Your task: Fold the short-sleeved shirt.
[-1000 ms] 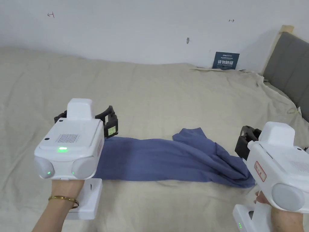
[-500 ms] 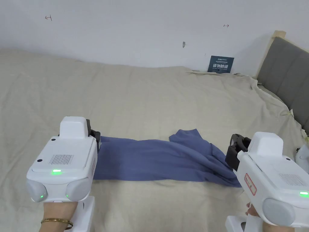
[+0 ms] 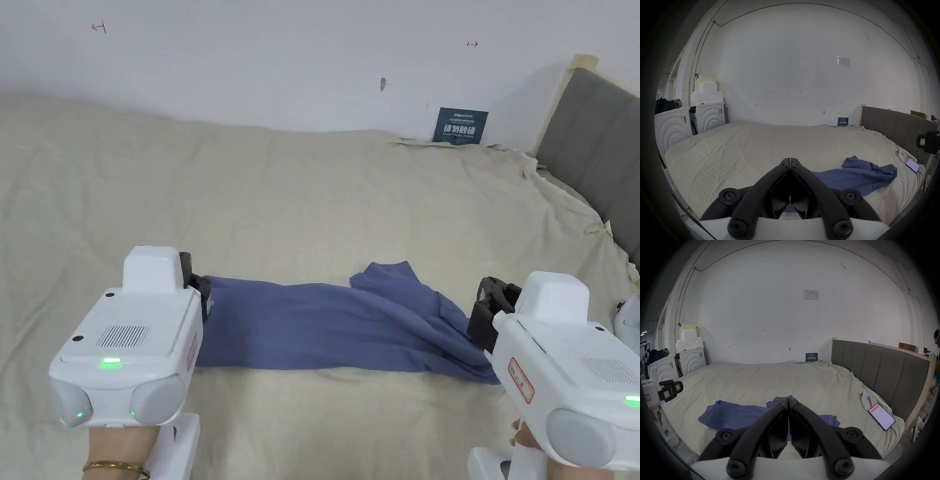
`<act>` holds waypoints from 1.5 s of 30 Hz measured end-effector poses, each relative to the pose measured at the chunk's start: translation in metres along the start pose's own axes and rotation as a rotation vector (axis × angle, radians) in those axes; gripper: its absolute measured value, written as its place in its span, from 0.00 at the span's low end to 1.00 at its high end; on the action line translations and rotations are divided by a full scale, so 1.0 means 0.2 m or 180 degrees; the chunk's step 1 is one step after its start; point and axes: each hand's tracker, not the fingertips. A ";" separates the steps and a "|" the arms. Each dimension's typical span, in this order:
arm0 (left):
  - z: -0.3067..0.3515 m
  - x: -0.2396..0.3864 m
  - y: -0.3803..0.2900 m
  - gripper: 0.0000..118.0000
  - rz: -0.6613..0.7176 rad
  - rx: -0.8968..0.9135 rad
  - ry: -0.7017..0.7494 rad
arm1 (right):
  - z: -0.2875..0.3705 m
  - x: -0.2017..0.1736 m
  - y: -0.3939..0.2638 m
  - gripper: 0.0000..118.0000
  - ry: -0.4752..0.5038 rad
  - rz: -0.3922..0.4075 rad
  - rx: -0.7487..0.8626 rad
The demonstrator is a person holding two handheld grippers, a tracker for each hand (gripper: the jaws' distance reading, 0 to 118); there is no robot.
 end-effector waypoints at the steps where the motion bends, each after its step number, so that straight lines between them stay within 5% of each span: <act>1: 0.00 0.00 0.00 0.00 0.0007 -0.0003 -0.0008 | -0.01 0.00 0.01 0.00 0.0000 0.0015 -0.0013; 6: -0.04 -0.01 0.00 0.00 0.0027 -0.0004 -0.0028 | -0.12 0.04 0.06 0.04 0.0007 0.0073 -0.0209; 7: -0.05 -0.01 0.00 0.00 0.0045 -0.0010 -0.0043 | -0.15 0.05 0.08 0.19 0.0013 0.0062 -0.0207; 9: -0.05 0.00 0.01 0.00 0.0046 -0.0020 -0.0048 | -0.22 0.07 0.13 0.64 0.0067 0.0098 -0.0342; 10: -0.06 0.00 0.01 0.00 0.0041 -0.0027 -0.0048 | -0.27 0.09 0.17 0.76 0.0094 0.0113 -0.0432; 15: -0.10 0.01 0.00 0.00 0.0026 -0.0078 -0.0062 | -0.51 0.09 0.33 0.82 0.0061 0.0371 -0.0719; 20: -0.16 0.01 0.00 0.00 0.0052 -0.0118 -0.0049 | -0.89 0.11 0.39 0.91 0.0092 0.0323 -0.1507; 28: -0.31 0.02 -0.03 0.00 0.0106 -0.0233 -0.0010 | -1.42 0.19 0.18 0.91 -0.0121 -0.0062 -0.2455; 36: -0.47 -0.02 -0.08 0.00 0.0127 -0.0339 0.0068 | -1.67 0.24 -0.08 0.83 -0.0322 0.0086 -0.2833; 41: -0.52 -0.02 -0.11 0.00 0.0138 -0.0432 0.0108 | -1.71 0.27 -0.16 0.61 -0.0371 0.0018 -0.2917; 45: -0.53 -0.01 -0.12 0.00 0.0161 -0.0492 0.0107 | -1.72 0.25 -0.17 0.22 -0.0207 -0.0009 -0.2900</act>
